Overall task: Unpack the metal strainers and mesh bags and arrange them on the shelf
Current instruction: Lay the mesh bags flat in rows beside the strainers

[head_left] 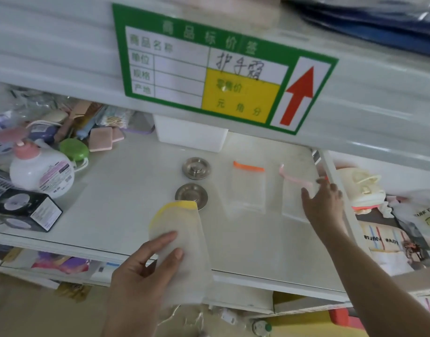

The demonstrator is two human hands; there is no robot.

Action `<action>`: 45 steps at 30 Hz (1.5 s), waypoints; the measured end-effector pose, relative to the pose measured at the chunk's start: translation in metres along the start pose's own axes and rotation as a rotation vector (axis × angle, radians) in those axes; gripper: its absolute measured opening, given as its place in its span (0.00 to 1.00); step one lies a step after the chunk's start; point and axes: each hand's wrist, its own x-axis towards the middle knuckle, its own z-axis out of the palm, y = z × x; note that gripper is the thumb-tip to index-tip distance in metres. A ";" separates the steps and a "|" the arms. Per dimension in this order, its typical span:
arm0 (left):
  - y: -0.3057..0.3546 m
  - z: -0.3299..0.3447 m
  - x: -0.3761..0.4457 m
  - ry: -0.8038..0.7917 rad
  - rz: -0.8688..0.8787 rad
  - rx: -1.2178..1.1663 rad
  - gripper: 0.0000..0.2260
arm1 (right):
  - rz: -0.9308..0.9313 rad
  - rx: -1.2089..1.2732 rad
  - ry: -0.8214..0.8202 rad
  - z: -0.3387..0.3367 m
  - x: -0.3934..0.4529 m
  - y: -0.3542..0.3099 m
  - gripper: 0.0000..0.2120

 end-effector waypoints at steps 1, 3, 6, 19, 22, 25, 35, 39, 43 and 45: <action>0.000 0.000 0.000 -0.008 -0.004 -0.002 0.15 | -0.116 -0.034 -0.011 0.006 -0.008 -0.002 0.24; 0.000 -0.001 0.000 -0.025 0.003 0.011 0.15 | -0.235 -0.116 -0.153 0.018 -0.022 -0.007 0.25; 0.002 0.000 -0.001 -0.042 0.019 0.023 0.14 | -0.265 -0.116 -0.348 0.030 -0.029 -0.007 0.24; 0.012 0.008 -0.001 -0.166 0.052 -0.044 0.42 | -0.091 0.805 -0.569 -0.066 -0.142 -0.113 0.16; 0.012 0.014 -0.002 -0.184 0.046 -0.034 0.41 | -0.036 0.950 -0.684 -0.078 -0.173 -0.131 0.18; 0.011 0.016 -0.004 -0.195 0.044 -0.037 0.39 | 0.055 1.093 -0.569 -0.073 -0.181 -0.129 0.14; 0.005 -0.008 0.009 -0.169 -0.038 -0.110 0.25 | 0.208 1.337 -0.378 -0.084 -0.144 -0.101 0.10; 0.006 -0.023 0.012 -0.136 -0.031 -0.104 0.26 | 0.115 1.169 -0.446 -0.076 -0.124 -0.084 0.10; 0.005 -0.020 0.015 -0.117 -0.029 -0.087 0.26 | 0.078 1.071 -0.579 -0.058 -0.121 -0.086 0.09; 0.005 -0.017 0.015 -0.108 -0.031 -0.068 0.26 | 0.116 0.910 -0.531 -0.041 -0.122 -0.080 0.08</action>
